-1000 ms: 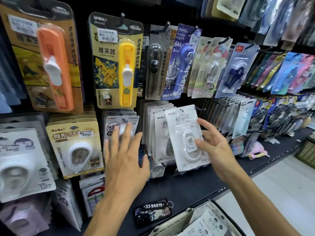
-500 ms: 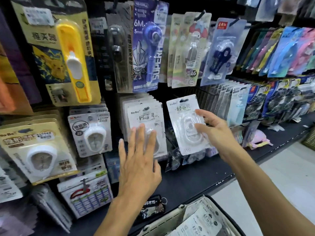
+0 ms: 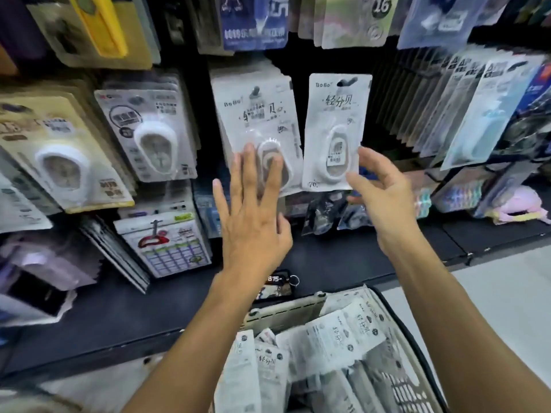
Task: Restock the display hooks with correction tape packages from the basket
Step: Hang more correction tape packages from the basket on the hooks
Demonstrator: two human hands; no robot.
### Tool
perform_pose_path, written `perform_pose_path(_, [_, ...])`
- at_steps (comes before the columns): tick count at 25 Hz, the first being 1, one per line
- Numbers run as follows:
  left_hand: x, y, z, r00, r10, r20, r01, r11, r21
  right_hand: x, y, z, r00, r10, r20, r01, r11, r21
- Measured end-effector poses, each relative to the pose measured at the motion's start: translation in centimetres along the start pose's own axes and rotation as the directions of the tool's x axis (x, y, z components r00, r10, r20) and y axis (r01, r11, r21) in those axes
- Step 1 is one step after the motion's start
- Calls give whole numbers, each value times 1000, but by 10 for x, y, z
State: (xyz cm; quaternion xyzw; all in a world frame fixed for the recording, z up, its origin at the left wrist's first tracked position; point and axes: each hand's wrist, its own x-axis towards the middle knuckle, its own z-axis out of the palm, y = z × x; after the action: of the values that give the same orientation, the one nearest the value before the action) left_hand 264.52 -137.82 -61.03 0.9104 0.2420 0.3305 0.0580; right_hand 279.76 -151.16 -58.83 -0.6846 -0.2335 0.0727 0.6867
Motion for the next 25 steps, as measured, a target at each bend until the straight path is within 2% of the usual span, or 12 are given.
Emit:
perform_pose_path(4, [-39, -10, 10, 995, -80, 66, 80, 997, 4, -47, 62, 14, 971, 222, -88, -222, 975, 19])
perform_pose_path(6, [-72, -20, 20, 972, -161, 170, 163, 987, 2, -90, 110, 21, 931, 364, 17, -359, 924, -134])
perform_pose_path(8, [-113, -30, 32, 895, -281, 348, 306, 952, -19, -138, 154, 21, 852, 523, 11, -490, 805, -335])
perform_pose_path(10, [-158, -35, 47, 773, -365, 519, 413, 911, 26, -183, 190, 8, 668, 715, -206, -743, 625, -241])
perform_pose_path(12, [-200, -32, 61, 669, -369, 645, 417, 905, 85, -215, 207, -2, 386, 858, -339, -907, 419, 27])
perform_pose_path(13, [-217, -26, 67, 634, -342, 693, 396, 914, 88, -223, 212, -6, 306, 894, -326, -924, 362, 125])
perform_pose_path(14, [-229, -21, 71, 610, -309, 730, 368, 926, 84, -224, 213, -8, 276, 916, -290, -917, 341, 205])
perform_pose_path(16, [-244, -14, 80, 590, -245, 769, 333, 942, 44, -213, 210, -8, 324, 912, -252, -890, 384, 247])
perform_pose_path(18, [-247, -9, 86, 563, -157, 812, 330, 943, -46, -203, 198, -3, 489, 835, -252, -863, 506, 4])
perform_pose_path(20, [-242, -1, 89, 539, -81, 838, 348, 928, -135, -204, 177, 5, 672, 716, -190, -738, 624, -255])
perform_pose_path(22, [-236, 5, 92, 603, -99, 792, 416, 886, -207, -210, 158, 8, 798, 599, -67, -576, 726, -376])
perform_pose_path(25, [-230, 8, 94, 743, -222, 632, 511, 797, -321, -207, 137, 6, 849, 500, 170, -458, 858, -234])
